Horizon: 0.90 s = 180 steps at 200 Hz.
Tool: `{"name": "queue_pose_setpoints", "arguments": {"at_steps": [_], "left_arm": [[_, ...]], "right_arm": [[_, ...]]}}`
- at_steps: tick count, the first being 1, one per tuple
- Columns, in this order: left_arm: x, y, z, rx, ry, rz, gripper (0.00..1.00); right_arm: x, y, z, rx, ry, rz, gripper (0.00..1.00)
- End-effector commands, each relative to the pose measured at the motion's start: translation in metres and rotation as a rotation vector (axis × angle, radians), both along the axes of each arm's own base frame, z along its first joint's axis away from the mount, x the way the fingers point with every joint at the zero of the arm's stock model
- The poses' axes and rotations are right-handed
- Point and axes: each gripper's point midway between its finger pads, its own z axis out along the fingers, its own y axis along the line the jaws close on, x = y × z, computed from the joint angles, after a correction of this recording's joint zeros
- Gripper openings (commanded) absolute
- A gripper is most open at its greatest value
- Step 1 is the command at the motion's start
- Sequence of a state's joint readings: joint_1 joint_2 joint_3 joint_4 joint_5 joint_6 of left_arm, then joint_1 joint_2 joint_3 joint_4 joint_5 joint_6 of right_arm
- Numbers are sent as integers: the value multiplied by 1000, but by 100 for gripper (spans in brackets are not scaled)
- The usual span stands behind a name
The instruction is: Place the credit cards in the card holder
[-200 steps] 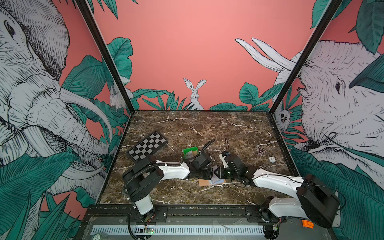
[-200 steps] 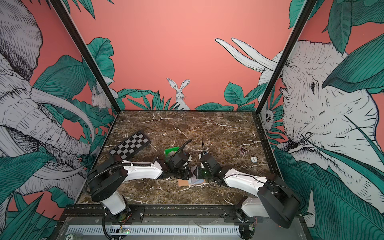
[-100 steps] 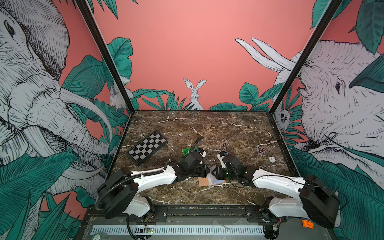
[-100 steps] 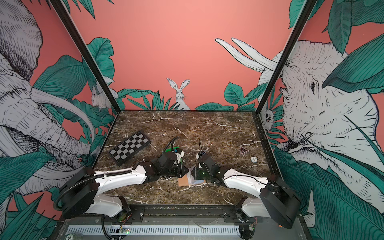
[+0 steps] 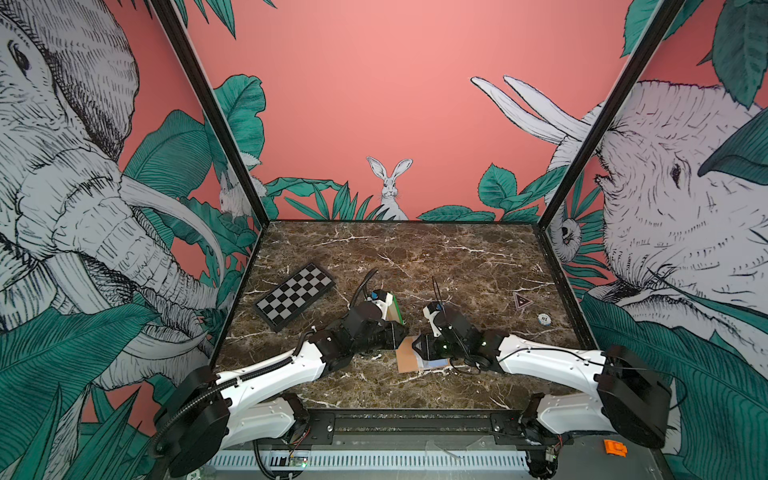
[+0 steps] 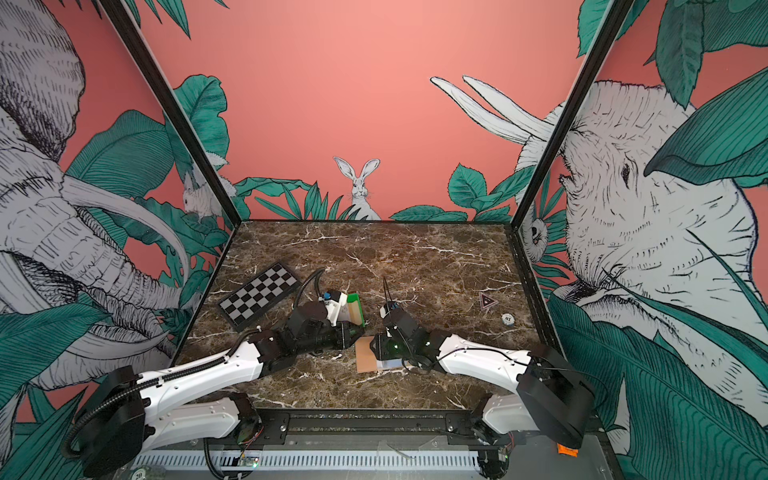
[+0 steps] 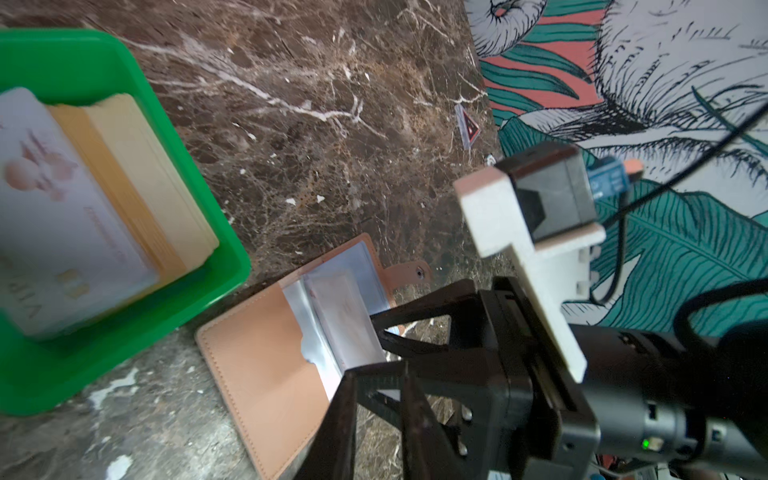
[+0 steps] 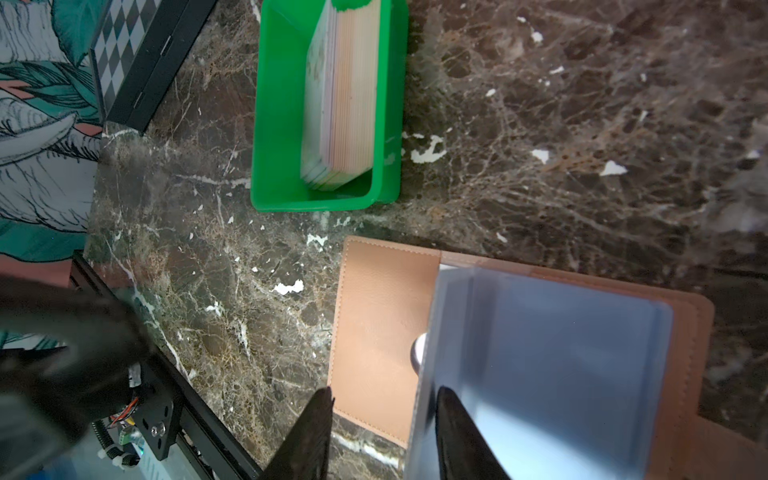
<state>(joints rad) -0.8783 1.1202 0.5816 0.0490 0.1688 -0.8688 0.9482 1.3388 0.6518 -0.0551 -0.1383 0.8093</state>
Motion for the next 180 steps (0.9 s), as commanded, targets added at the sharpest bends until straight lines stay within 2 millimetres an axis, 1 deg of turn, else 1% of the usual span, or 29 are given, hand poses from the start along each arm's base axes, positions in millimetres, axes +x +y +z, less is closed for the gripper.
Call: {"name": "queue_pose_setpoints", "arguments": {"at_steps": [1,22,37,60,74,89,127,154,180], "left_arm": [[4,10,6,-11,-17,14,22],[7,11,11,24,-50,-17,23],[6,8,11,32,-53,-41,24],[5,6,8,12,-54,-45,24],[7,9,6,23,-61,-33,24],[12,11,3,46,-67,-18,24],[23,8,-1,58,-68,-17,24],[29,12,7,74,-106,-34,24],[32,15,13,106,-138,-53,24]], "right_arm": [[1,10,4,-10,-15,7,44],[-1,17,7,-11,-19,18,47],[-1,22,9,7,-22,22,50],[-2,24,9,9,-15,16,53],[-1,20,11,3,-28,7,54],[1,12,17,-22,-64,-3,55],[7,-3,32,-50,-124,-37,56],[15,-8,43,-25,-154,-104,56],[25,-19,53,-80,-186,-166,57]]}}
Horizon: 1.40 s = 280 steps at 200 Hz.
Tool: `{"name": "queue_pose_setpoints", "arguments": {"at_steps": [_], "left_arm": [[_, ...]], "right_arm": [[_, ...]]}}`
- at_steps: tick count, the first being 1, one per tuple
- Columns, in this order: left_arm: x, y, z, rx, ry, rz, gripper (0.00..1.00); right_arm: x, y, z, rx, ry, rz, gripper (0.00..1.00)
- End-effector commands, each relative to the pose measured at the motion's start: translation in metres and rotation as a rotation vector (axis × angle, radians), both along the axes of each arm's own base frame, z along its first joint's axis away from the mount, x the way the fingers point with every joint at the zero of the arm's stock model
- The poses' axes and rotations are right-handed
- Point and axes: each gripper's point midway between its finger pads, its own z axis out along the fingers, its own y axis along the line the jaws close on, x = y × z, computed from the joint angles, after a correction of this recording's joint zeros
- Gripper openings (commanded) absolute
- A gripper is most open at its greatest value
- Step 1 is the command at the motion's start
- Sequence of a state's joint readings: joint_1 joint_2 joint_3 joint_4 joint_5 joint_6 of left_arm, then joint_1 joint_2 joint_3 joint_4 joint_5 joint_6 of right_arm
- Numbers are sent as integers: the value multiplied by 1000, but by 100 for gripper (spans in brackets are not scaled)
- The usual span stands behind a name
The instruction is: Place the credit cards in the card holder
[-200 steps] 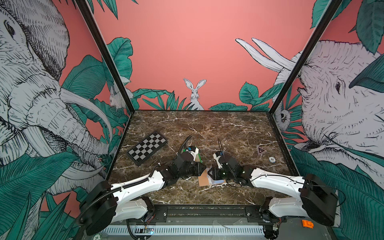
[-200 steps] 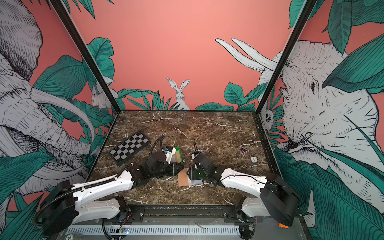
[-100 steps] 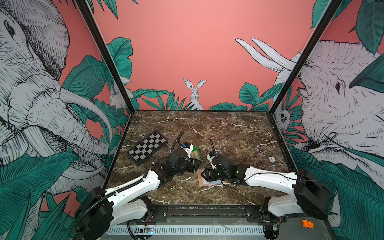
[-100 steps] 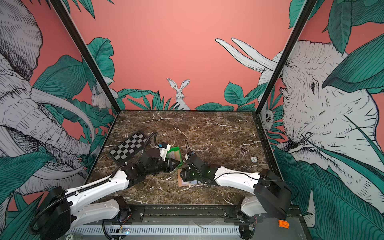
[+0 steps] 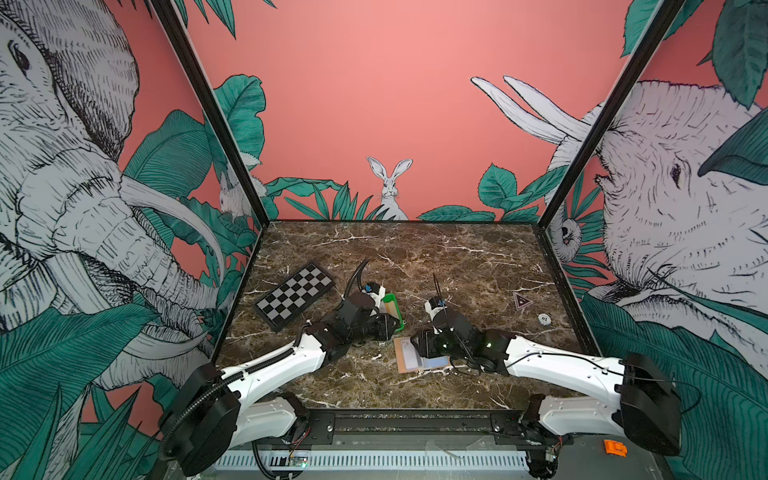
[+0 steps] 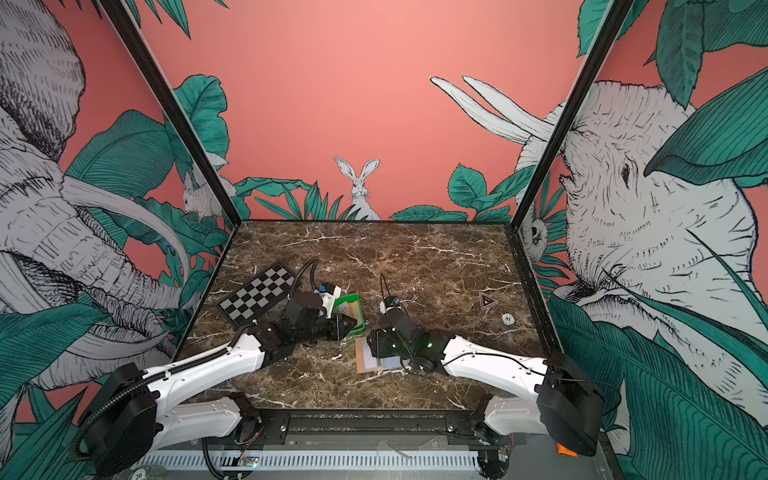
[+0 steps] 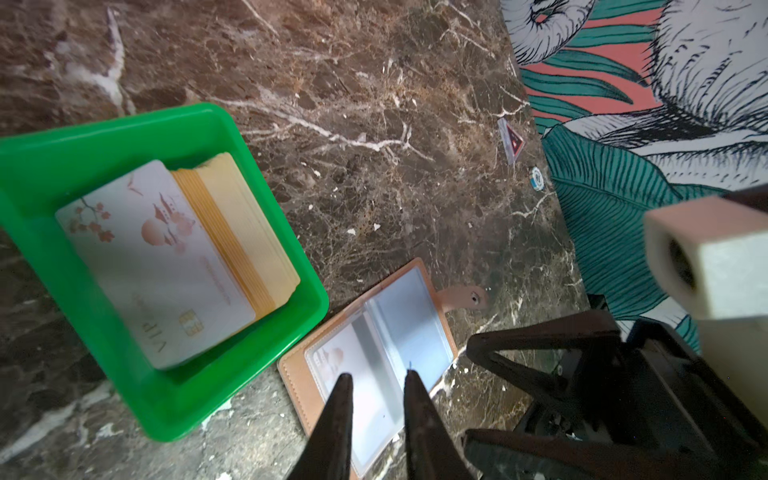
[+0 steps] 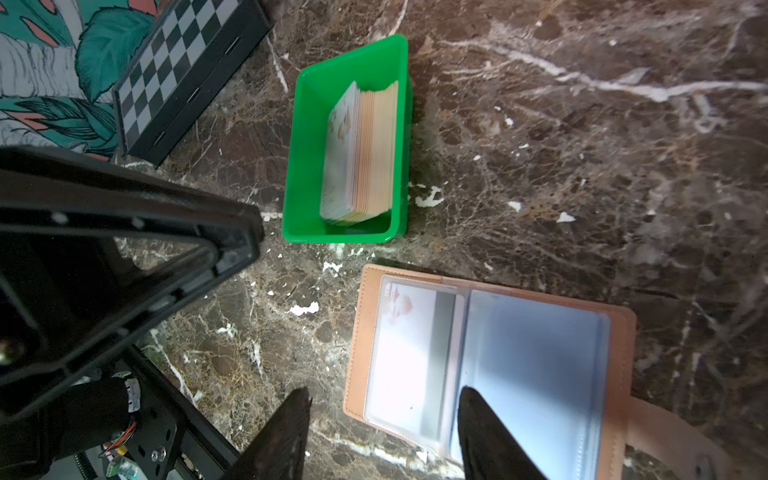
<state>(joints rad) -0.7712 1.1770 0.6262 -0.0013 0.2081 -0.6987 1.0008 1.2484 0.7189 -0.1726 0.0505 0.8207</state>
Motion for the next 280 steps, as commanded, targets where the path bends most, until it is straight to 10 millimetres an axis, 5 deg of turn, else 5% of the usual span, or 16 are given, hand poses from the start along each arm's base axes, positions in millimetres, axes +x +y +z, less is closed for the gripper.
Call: {"name": "queue_pose_setpoints", "arguments": {"at_steps": [1,58,167,280], "left_arm": [[5,-1,22,7,-72,-37,24],[10,-1,11,34,-49,-36,24],[23,8,2,60,-54,63,25],[27,12,-6,58,-3,63,25]], "right_arm": [[14,-10,17,-39,-56,-85,57],[36,-1,35,-77,-124,-93,58],[72,16,35,-122,-157,102,58],[81,22,7,-112,-106,56,59]]}}
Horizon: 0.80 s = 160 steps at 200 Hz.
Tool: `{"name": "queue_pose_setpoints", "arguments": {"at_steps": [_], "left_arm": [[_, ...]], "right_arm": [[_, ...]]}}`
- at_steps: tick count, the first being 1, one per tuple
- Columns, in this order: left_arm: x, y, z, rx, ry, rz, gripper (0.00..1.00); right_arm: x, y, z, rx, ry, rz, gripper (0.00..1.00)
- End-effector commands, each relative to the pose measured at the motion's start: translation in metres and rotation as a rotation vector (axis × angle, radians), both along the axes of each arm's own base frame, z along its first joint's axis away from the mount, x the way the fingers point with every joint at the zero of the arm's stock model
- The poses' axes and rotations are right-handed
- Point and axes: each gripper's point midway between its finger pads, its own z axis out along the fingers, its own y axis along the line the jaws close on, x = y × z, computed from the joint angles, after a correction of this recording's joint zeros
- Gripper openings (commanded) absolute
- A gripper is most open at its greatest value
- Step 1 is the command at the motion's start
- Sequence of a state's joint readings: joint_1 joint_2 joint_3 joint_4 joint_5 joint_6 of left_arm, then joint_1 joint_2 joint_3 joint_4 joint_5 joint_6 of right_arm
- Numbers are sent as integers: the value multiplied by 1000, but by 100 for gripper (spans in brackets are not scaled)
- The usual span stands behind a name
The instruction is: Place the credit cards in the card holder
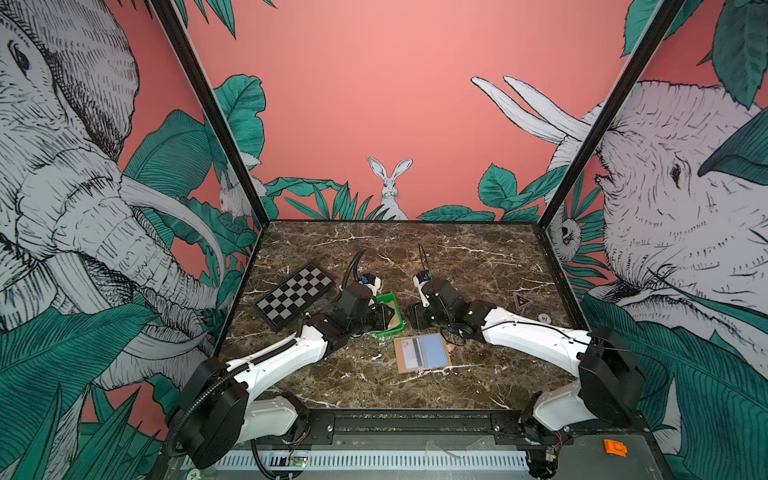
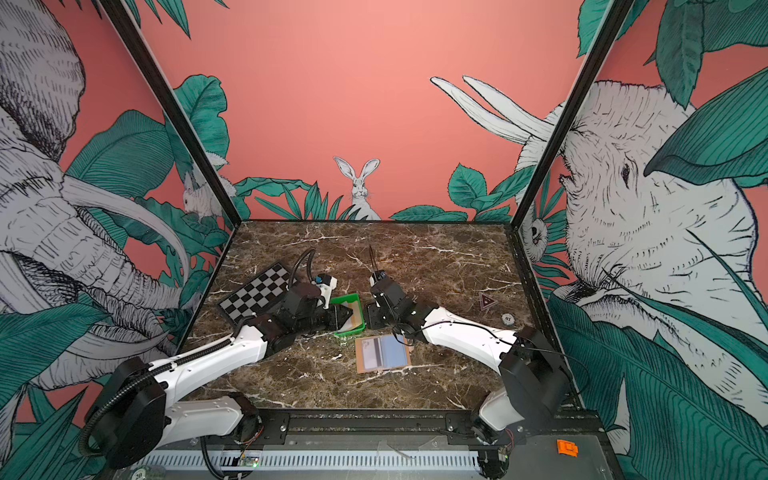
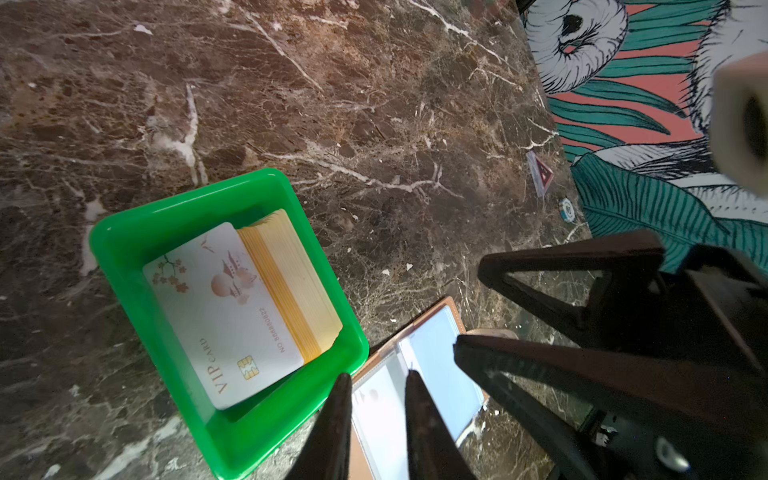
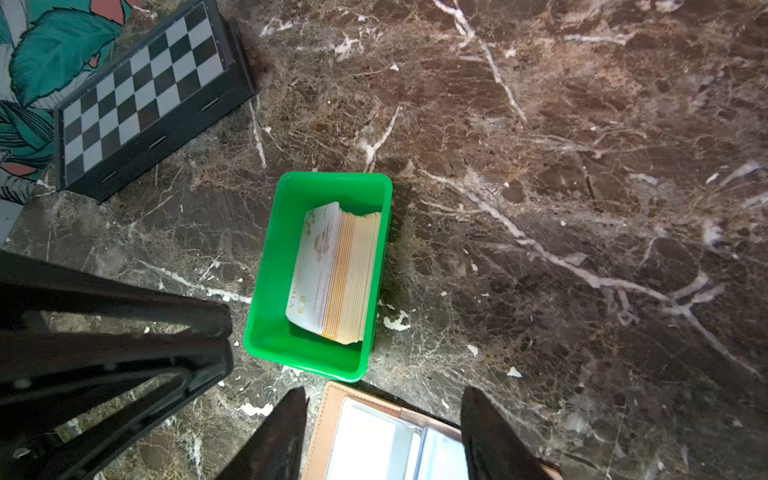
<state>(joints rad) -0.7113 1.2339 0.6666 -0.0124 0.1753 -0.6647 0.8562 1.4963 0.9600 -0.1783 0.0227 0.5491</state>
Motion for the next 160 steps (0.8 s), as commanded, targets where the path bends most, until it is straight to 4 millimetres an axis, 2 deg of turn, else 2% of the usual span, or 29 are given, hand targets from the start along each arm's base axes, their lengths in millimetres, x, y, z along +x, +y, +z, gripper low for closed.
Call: {"name": "queue_pose_setpoints", "arguments": {"at_steps": [1,46,59,61,67,117,123,160], "left_arm": [[0,0,-2,11,14,-3,25],[3,5,-19,60,50,29,24],[3,7,-22,81,60,28,24],[3,7,-23,84,61,28,24],[2,8,-24,91,63,26,24],[-1,12,-25,101,59,28,24],[6,21,-25,102,63,58,24],[8,25,-32,95,96,68,24]], "right_arm": [[5,5,-2,14,9,-12,59],[9,11,-13,-3,48,1,59],[12,14,-10,10,51,1,59],[13,15,-18,-3,64,0,59],[14,16,-20,-6,70,1,59],[19,27,-25,-8,93,16,59],[20,27,-26,-20,98,15,59],[22,27,-36,-60,129,10,59]]}}
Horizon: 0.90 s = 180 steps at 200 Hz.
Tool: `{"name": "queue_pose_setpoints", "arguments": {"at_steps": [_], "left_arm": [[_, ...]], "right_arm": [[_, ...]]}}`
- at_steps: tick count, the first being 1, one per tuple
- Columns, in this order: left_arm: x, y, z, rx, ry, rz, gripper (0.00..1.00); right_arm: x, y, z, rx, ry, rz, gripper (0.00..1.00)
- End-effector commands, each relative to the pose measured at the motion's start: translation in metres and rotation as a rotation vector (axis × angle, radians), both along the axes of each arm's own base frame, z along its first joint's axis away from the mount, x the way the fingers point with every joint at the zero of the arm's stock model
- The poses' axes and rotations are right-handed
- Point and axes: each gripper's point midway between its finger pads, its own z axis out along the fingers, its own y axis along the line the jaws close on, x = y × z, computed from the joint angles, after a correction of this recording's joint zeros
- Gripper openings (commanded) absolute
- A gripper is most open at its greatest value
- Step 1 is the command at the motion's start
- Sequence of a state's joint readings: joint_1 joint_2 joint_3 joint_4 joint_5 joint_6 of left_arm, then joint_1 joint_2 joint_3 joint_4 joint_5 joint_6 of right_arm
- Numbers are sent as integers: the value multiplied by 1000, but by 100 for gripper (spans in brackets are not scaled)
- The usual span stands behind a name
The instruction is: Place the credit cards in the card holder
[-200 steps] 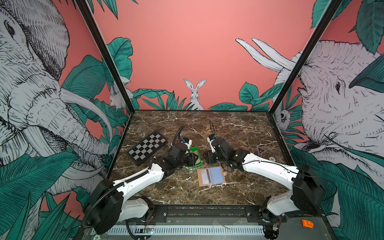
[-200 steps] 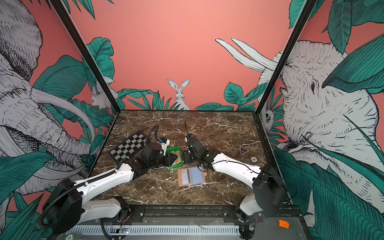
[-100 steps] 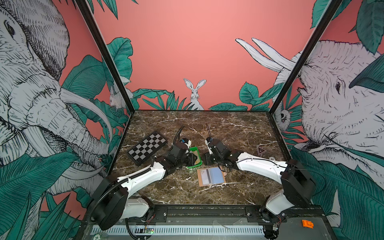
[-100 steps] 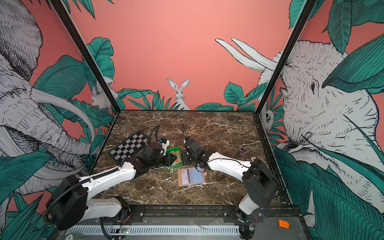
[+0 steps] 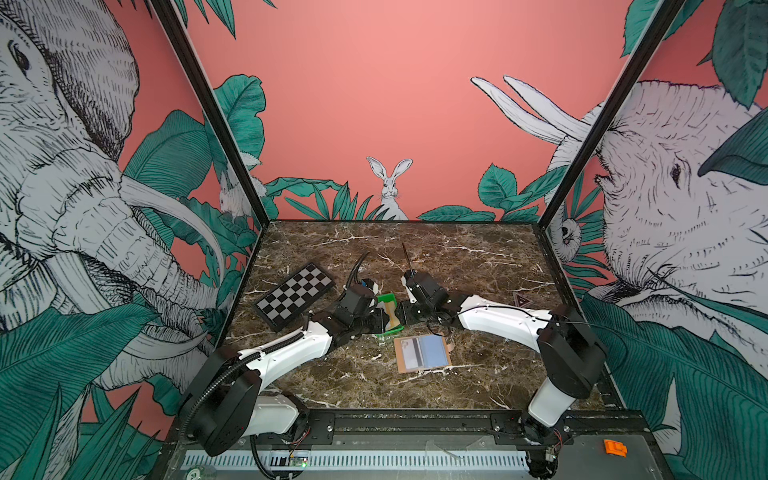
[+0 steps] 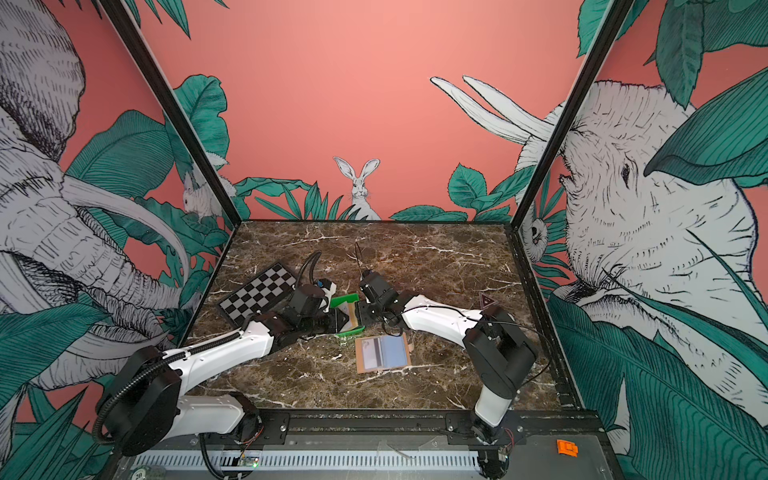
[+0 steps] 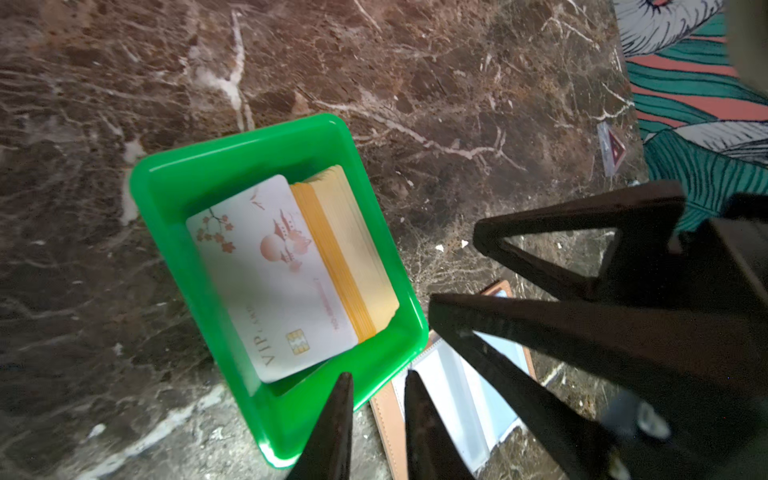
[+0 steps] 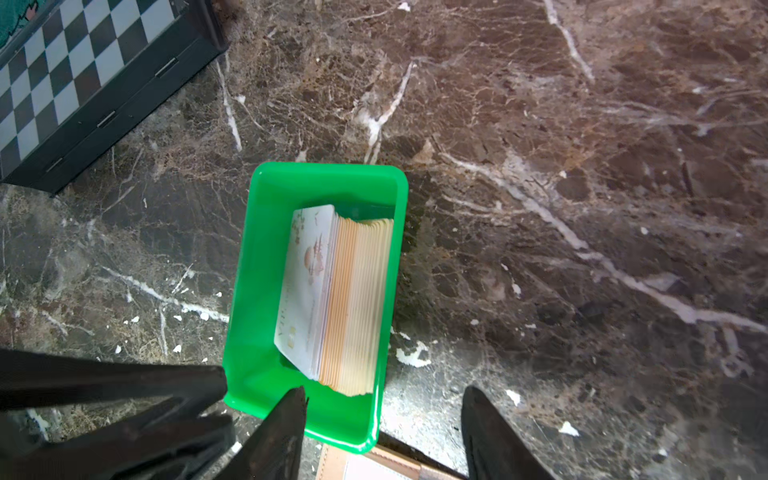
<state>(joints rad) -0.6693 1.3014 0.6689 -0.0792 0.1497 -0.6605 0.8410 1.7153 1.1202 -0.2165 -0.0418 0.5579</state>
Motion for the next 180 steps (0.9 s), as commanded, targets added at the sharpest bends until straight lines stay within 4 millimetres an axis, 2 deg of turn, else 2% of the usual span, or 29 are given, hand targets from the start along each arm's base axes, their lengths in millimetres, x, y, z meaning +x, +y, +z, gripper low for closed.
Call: {"name": "queue_pose_setpoints", "arguments": {"at_steps": [1,39,71,91,180], "left_arm": [[3,4,3,-5,7,9,24],[4,1,-4,-4,39,5,23],[7,1,-9,-4,63,27,23],[10,1,-11,-7,67,36,20],[21,17,-29,140,113,107,13]], "right_arm": [[2,-2,-4,-26,25,-9,59],[1,0,-13,-53,64,0,59],[-3,16,-14,-11,95,64,59],[-2,19,-17,-4,105,64,61],[2,32,-30,0,152,71,71]]}}
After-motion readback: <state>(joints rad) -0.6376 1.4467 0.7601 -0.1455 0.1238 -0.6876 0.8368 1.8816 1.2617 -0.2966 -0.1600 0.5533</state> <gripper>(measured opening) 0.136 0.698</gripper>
